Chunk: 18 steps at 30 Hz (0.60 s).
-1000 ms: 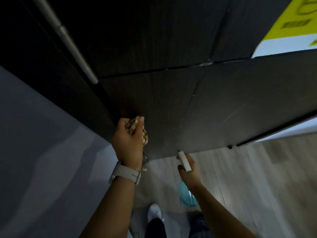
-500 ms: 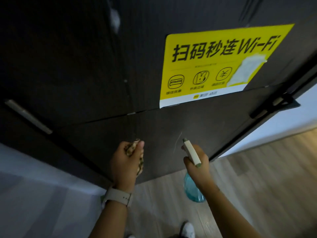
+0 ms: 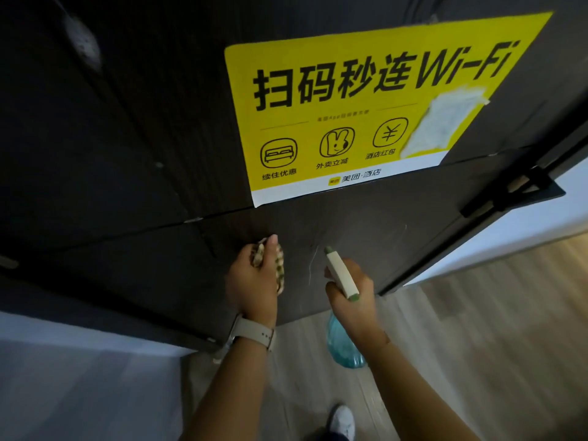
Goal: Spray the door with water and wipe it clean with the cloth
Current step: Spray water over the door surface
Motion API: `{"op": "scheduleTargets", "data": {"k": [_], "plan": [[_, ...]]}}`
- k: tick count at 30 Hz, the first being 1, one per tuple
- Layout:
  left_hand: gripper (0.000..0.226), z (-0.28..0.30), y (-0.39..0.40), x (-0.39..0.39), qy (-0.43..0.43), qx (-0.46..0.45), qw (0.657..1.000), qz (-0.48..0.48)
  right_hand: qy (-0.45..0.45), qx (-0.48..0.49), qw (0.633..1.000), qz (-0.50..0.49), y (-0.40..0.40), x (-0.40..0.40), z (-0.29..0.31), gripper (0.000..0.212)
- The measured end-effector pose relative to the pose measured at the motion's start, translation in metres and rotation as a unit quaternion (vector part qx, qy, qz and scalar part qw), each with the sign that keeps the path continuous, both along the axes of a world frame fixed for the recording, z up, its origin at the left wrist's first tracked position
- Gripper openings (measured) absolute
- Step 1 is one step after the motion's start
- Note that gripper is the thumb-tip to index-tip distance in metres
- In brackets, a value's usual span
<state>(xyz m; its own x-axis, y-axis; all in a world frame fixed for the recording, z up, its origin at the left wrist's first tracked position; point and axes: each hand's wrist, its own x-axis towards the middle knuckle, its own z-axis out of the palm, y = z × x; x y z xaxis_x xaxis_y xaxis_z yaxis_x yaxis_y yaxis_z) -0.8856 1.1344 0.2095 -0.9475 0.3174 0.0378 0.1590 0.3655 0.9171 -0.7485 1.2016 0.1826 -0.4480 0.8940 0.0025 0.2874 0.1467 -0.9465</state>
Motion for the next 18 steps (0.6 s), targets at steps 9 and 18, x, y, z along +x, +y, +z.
{"op": "scheduleTargets", "data": {"k": [9, 18], "plan": [[0.039, -0.012, 0.000, 0.002, 0.011, 0.010, 1.000, 0.019, -0.019, -0.092, 0.996, -0.013, -0.008, 0.021, -0.038, 0.046], [0.046, -0.025, 0.005, 0.002, 0.024, 0.053, 0.997, 0.045, -0.147, -0.208, 0.967, 0.005, -0.003, 0.017, -0.141, 0.033]]}}
